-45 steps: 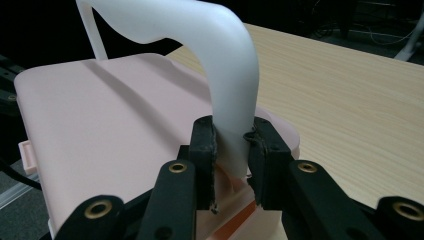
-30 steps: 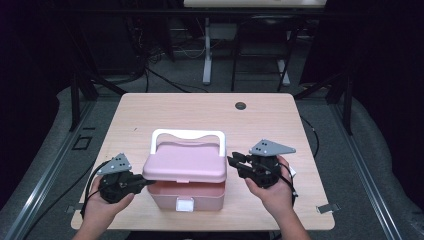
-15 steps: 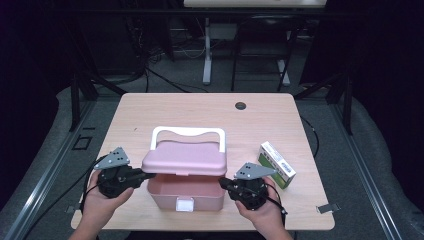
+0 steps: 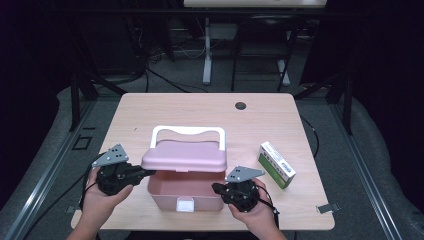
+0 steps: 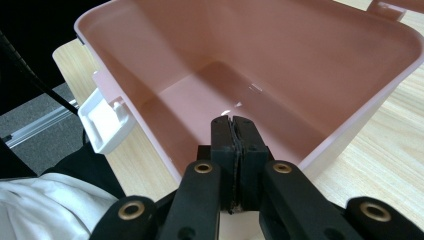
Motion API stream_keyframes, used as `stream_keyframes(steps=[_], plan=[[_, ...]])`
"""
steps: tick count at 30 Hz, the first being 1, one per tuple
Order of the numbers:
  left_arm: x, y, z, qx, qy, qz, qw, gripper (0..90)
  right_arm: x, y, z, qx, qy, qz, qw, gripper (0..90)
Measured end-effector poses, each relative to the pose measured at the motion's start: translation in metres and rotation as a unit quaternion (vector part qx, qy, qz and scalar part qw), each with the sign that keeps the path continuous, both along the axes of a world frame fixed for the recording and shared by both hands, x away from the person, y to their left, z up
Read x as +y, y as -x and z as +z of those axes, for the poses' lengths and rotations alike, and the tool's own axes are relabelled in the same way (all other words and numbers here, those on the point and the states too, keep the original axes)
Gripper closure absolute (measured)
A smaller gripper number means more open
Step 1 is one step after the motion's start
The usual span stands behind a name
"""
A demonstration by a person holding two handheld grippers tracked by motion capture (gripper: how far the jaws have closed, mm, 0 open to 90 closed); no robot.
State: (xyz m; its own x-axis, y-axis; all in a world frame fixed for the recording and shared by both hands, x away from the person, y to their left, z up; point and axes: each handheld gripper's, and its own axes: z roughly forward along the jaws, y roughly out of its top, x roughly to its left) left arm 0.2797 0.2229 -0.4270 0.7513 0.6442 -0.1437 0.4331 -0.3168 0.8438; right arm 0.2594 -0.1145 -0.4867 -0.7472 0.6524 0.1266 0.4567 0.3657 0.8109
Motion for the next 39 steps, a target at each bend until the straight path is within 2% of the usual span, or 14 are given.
stream_keyframes(steps=[21,26,31,39], plan=[[-0.002,-0.013,0.018,-0.016,0.006,0.006,0.9998,88.7,0.001,-0.003,-0.003,-0.004,0.005,0.0,1.0,87.3],[-0.003,-0.018,0.022,-0.02,0.009,0.01,0.9997,88.7,0.004,-0.002,-0.005,-0.009,0.016,0.002,0.9998,86.9],[-0.003,-0.022,0.025,-0.02,0.014,0.013,0.9996,88.7,0.004,-0.002,-0.005,-0.009,0.015,0.003,0.9998,87.1],[-0.003,-0.031,0.031,-0.023,0.011,0.02,0.9995,88.6,0.003,-0.002,-0.006,-0.01,0.011,0.004,0.9999,87.0]])
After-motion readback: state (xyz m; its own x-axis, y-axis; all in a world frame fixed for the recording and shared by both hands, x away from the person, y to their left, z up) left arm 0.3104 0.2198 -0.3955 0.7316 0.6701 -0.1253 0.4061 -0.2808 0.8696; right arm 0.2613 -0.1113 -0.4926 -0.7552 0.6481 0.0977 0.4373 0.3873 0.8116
